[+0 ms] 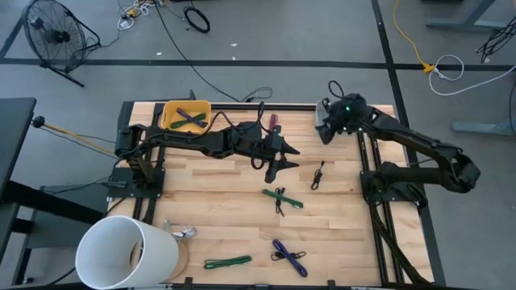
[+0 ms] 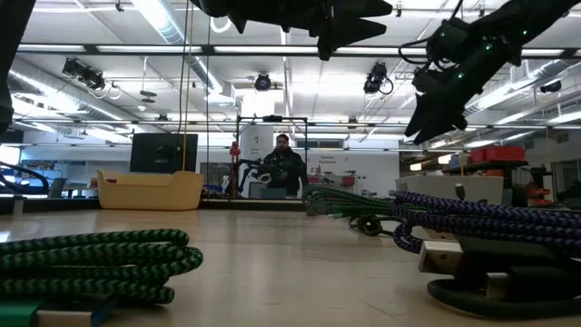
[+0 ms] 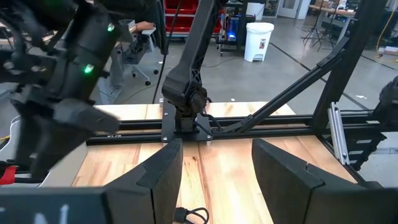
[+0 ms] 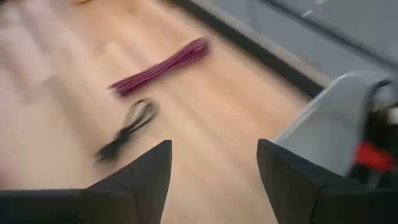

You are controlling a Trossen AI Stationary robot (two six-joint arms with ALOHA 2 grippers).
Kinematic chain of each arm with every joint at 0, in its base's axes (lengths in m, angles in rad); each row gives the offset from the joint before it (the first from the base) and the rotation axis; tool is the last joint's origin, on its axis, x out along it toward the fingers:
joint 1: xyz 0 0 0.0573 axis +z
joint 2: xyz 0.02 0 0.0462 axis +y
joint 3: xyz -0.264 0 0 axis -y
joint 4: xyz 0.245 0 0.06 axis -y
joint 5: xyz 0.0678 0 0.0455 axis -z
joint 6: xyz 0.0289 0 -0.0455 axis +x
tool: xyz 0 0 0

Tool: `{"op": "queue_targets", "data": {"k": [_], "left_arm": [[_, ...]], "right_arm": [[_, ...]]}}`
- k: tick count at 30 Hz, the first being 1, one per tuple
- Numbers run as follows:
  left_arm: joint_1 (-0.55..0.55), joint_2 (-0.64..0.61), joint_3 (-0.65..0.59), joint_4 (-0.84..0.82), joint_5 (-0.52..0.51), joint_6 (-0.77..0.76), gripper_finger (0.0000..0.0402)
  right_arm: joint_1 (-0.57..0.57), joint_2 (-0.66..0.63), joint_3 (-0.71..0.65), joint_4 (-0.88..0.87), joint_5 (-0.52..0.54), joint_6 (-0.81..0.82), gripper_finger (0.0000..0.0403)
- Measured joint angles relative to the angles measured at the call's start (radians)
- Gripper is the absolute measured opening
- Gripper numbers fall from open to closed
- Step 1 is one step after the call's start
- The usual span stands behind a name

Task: Pick & Place USB Port
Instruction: Put the black charger cable into the gray bin

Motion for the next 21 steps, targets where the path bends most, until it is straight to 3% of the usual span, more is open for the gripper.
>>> {"op": "queue_targets", "data": {"k": [6, 9, 16, 21], "left_arm": [[0.000, 0.000, 0.000, 0.000, 0.000, 0.000, 0.0197], [0.000, 0.000, 0.000, 0.000, 0.000, 0.000, 0.0197], [0.000, 0.000, 0.000, 0.000, 0.000, 0.001, 0.0197], [0.000, 0.000, 0.000, 0.000, 0.000, 0.001, 0.0197]], "right_arm": [[0.068, -0.029, 0.007, -0.123, -0.176, 0.103, 0.0235], [0.107, -0.034, 0.007, -0.202, -0.203, 0.157, 0.0235], [0.213, -0.033, 0.007, -0.403, -0.116, 0.278, 0.0235], [0.294, -0.033, -0.032, -0.425, -0.054, 0.432, 0.0235]]}}
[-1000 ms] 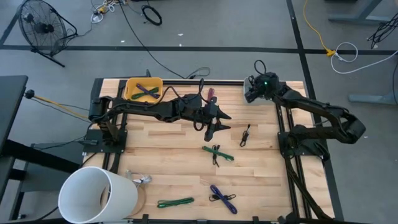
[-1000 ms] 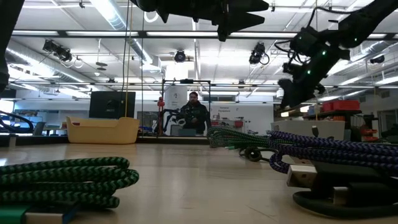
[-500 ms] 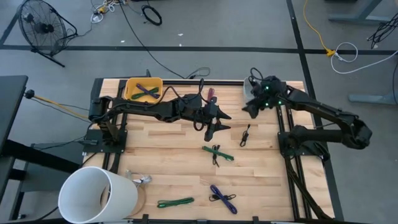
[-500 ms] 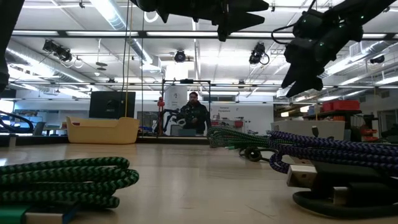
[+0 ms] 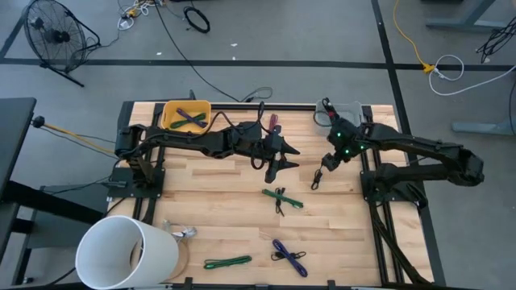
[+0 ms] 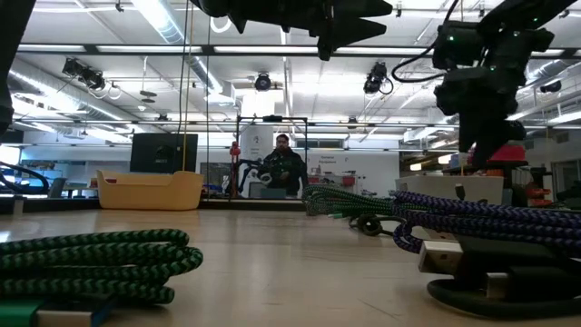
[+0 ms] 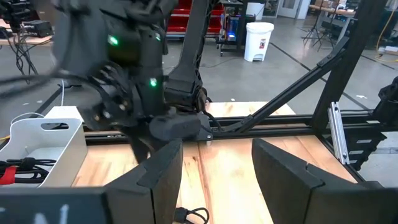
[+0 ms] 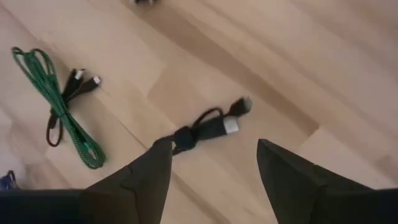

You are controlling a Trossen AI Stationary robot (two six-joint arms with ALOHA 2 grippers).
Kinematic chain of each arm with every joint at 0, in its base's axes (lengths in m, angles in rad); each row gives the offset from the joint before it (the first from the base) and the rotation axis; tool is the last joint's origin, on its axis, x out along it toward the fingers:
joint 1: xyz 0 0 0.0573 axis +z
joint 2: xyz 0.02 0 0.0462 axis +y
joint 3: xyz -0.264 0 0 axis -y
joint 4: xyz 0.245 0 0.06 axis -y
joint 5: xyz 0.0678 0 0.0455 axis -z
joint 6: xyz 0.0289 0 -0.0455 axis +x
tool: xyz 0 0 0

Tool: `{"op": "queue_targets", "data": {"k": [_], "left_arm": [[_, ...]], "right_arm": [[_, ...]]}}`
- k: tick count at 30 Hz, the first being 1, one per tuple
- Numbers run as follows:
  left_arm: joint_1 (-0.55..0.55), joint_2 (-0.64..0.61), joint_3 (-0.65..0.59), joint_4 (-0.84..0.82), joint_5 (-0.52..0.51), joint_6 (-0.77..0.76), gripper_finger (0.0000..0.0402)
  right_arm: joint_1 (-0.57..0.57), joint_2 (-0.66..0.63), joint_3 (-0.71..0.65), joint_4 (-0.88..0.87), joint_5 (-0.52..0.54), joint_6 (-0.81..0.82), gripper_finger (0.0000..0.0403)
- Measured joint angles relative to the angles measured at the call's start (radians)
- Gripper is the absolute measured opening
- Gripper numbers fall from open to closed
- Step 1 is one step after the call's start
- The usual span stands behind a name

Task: Pick & Place USB Port
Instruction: Put the black charger cable into the gray bin

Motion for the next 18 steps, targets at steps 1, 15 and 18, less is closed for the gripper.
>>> {"op": "queue_targets", "data": {"k": [1, 15, 18], "left_arm": [[0.000, 0.000, 0.000, 0.000, 0.000, 0.000, 0.0197], [0.000, 0.000, 0.000, -0.005, -0.041, 0.024, 0.0197], [0.000, 0.000, 0.000, -0.010, -0.041, 0.025, 0.0197]], "right_arm": [[0.019, 0.000, -0.013, 0.010, 0.007, 0.036, 0.0235], [0.223, 0.000, -0.241, 0.348, 0.058, 0.423, 0.0235], [0.256, 0.000, -0.259, 0.377, 0.088, 0.471, 0.0235]]}}
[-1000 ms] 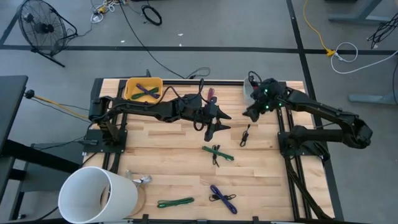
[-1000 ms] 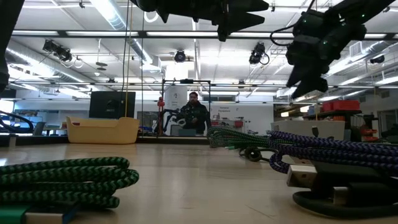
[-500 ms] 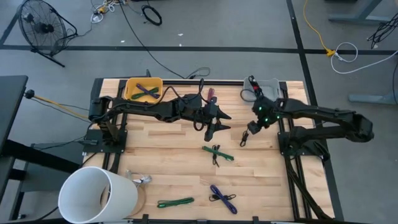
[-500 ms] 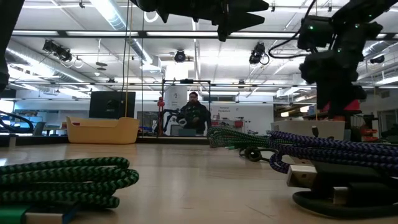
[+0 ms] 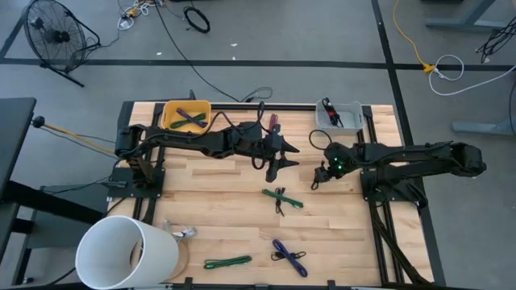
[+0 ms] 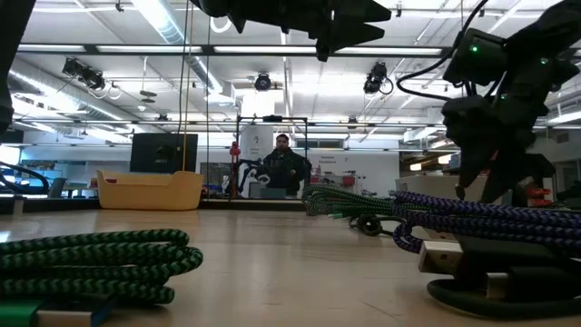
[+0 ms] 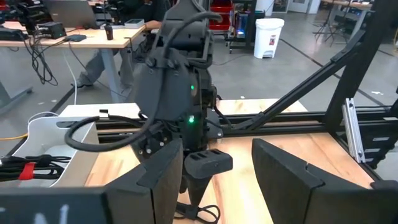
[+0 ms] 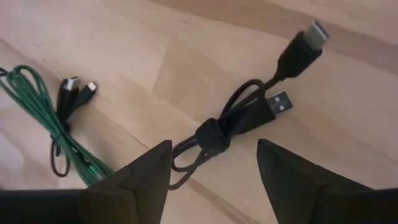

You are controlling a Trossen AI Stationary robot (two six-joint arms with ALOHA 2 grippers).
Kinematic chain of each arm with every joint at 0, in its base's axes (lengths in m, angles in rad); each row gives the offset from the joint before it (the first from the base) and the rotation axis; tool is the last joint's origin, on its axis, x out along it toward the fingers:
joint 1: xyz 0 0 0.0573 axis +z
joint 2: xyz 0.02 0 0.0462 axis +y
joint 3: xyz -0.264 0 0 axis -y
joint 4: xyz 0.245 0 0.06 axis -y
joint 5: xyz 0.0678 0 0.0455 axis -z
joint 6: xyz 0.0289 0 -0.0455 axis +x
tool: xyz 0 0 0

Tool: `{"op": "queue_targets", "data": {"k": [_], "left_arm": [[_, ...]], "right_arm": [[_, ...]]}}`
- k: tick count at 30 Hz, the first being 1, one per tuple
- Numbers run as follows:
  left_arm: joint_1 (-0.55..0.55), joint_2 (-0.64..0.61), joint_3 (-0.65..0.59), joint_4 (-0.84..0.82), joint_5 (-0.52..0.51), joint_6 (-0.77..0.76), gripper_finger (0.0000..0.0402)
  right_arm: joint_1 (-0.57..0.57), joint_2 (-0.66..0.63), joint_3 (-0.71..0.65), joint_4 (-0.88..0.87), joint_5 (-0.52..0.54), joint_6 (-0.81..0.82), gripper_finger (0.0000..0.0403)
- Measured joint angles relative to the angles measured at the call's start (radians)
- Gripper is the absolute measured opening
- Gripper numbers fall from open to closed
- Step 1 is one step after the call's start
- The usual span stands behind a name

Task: Pick & Place USB Port
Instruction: Put the black charger cable into the gray bin

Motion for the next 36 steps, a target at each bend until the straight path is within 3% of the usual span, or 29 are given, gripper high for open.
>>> {"op": "queue_targets", "data": {"k": [14, 24, 29, 33, 36], "left_arm": [[0.000, 0.000, 0.000, -0.007, 0.000, 0.003, 0.0197], [0.000, 0.000, 0.000, -0.007, 0.000, 0.002, 0.0197], [0.000, 0.000, 0.000, -0.008, 0.000, 0.002, 0.0197], [0.000, 0.000, 0.000, -0.013, 0.000, 0.002, 0.0197], [0.000, 0.000, 0.000, -0.020, 0.000, 0.001, 0.0197]], "right_arm": [[0.162, 0.052, -0.048, 0.122, 0.168, 0.191, 0.0235], [0.218, 0.173, -0.048, 0.205, 0.251, 0.212, 0.0223], [0.222, 0.211, -0.045, 0.206, 0.261, 0.170, 0.0155], [0.222, 0.210, -0.047, 0.209, 0.271, 0.122, 0.0040], [0.222, 0.210, -0.047, 0.218, 0.285, 0.106, 0.0020]]}}
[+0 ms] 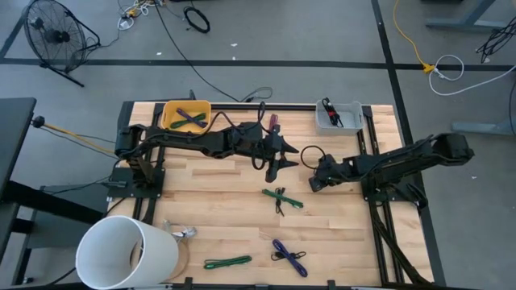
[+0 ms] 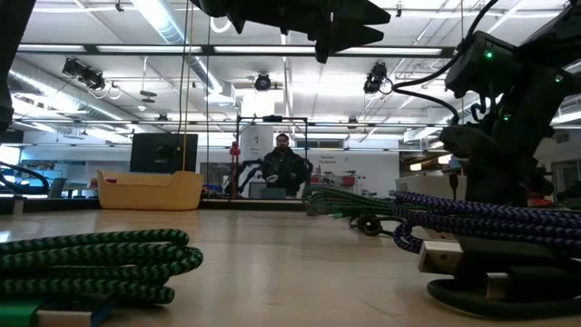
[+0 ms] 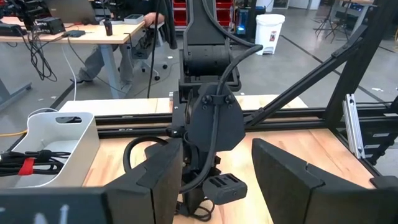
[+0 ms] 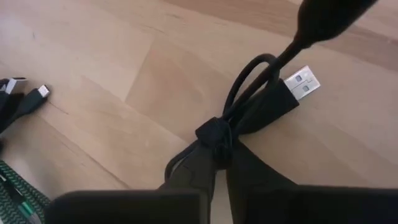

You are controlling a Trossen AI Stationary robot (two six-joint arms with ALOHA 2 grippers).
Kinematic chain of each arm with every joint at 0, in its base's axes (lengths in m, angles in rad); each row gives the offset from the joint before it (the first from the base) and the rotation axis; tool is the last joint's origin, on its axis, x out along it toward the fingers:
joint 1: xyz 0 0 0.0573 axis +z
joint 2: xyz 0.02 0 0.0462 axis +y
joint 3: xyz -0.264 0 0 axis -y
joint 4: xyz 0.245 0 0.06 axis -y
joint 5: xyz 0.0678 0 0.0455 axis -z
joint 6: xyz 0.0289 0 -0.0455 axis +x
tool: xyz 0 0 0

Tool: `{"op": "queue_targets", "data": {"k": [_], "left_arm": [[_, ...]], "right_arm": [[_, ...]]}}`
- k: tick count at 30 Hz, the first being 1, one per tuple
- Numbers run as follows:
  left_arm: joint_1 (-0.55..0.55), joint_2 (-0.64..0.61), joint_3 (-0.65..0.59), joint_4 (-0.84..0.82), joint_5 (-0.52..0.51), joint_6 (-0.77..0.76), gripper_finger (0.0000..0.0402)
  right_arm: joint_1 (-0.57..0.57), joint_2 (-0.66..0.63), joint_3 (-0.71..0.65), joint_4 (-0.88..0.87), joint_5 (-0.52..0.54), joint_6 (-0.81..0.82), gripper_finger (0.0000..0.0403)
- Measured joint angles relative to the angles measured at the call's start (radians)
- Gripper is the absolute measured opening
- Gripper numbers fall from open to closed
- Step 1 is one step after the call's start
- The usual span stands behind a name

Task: Pick & Place USB Port
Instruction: Put the black charger cable into the gray bin

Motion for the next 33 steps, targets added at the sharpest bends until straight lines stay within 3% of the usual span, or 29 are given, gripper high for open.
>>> {"op": "queue_targets", "data": {"k": [10, 17, 22, 33], "left_arm": [[0.000, 0.000, 0.000, -0.008, -0.003, 0.000, 0.0197], [0.000, 0.000, 0.000, -0.008, -0.003, 0.000, 0.0197], [0.000, 0.000, 0.000, -0.008, -0.003, 0.000, 0.0197], [0.000, 0.000, 0.000, -0.008, -0.003, -0.001, 0.0197]], "right_arm": [[-0.003, -0.095, 0.107, -0.083, 0.044, -0.148, 0.0009], [-0.003, -0.187, 0.348, -0.420, 0.237, -0.253, 0.0008], [-0.018, -0.212, 0.482, -0.526, 0.373, -0.363, 0.0008], [-0.293, -0.214, 0.534, -0.644, 0.577, -0.580, 0.0007]]}}
